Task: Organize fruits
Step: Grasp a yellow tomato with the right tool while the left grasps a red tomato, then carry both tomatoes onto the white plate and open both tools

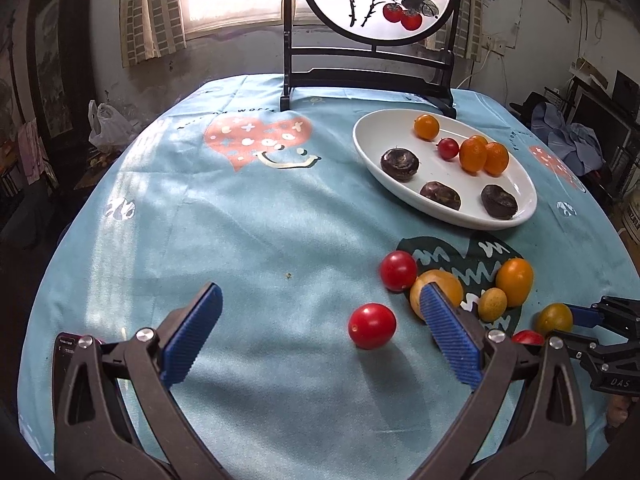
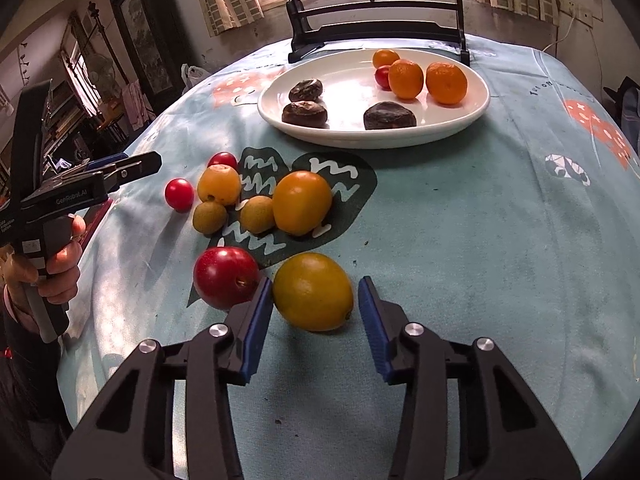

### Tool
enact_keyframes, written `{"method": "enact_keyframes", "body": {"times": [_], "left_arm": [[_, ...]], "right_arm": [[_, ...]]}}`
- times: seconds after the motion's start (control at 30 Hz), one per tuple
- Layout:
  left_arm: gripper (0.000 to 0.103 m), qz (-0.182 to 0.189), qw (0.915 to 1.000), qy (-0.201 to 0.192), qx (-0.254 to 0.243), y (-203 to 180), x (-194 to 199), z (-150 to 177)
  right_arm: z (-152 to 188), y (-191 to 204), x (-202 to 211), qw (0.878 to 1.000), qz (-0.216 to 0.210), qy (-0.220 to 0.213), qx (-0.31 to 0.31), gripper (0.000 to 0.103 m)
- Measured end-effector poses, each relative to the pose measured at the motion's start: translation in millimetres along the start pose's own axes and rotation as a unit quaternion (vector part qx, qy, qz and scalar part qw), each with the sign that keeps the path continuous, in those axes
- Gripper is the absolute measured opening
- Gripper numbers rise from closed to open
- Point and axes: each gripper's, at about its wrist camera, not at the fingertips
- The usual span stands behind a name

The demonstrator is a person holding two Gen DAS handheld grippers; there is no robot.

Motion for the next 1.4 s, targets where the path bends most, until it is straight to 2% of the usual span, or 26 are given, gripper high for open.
{"method": "enact_keyframes", "body": {"times": [0.07, 0.2, 0.37, 0.5, 0.57, 0.8, 0.9, 0.97, 1.0, 1.23, 1.4], "left_arm": [[0.101, 0.004, 1.0, 0.003, -0.005, 2.5, -0.5, 2.7], [0.099, 0.035, 0.9986, 0.023, -0.033, -2.6, -2.6, 12.1], [0.081, 0.053, 0.9957, 0.032, -0.069, -16.7, -5.9, 21.4], [0.067, 0.06, 0.9942, 0.05, -0.074, -19.5, -14.8, 25.5], [0.052, 0.061, 0.9937, 0.061, -0.071, -18.8, -20.8, 26.4], [0.05, 0.057, 0.9936, 0.071, -0.067, -17.9, -32.1, 27.1], [0.043, 0.05, 0.9937, 0.071, -0.07, -19.6, -36.7, 27.0], [0.034, 0.047, 0.994, 0.066, -0.074, -20.4, -37.0, 27.4], [0.032, 0.048, 0.9938, 0.066, -0.075, -20.8, -37.5, 27.7], [0.031, 0.056, 0.9943, 0.063, -0.065, -18.0, -35.0, 26.1], [0.031, 0.069, 0.9954, 0.037, -0.055, -17.4, -22.1, 21.9]], "right_arm": [[-0.1, -0.4, 0.4, 1.0, 0.001, -0.003, -0.003, 0.04], [0.3, -10.9, 5.0, 0.999, 0.004, -0.016, -0.032, 0.04], [0.7, -14.9, 3.5, 0.999, 0.017, -0.007, -0.042, 0.04], [0.4, -14.5, 4.3, 0.999, 0.02, -0.007, -0.039, 0.04], [0.5, -15.1, 4.4, 0.999, 0.021, -0.007, -0.039, 0.04], [0.3, -14.8, 4.8, 0.999, 0.027, -0.007, -0.038, 0.04], [1.4, -16.1, 5.7, 0.999, 0.028, -0.008, -0.042, 0.04], [1.3, -17.1, 6.7, 0.999, 0.029, -0.009, -0.043, 0.04], [1.4, -17.7, 7.1, 0.999, 0.03, -0.009, -0.044, 0.04], [2.7, -22.9, 7.7, 0.998, 0.025, -0.013, -0.055, 0.04], [2.5, -24.7, 10.7, 0.998, 0.028, -0.023, -0.057, 0.04]]}}
Point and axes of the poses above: each gripper's, at about its wrist camera, not at the fingertips, and x roughly against the way its jaws point, y to its left, z to its underside, and after that the axes turned 12 degrees about x, right-handed
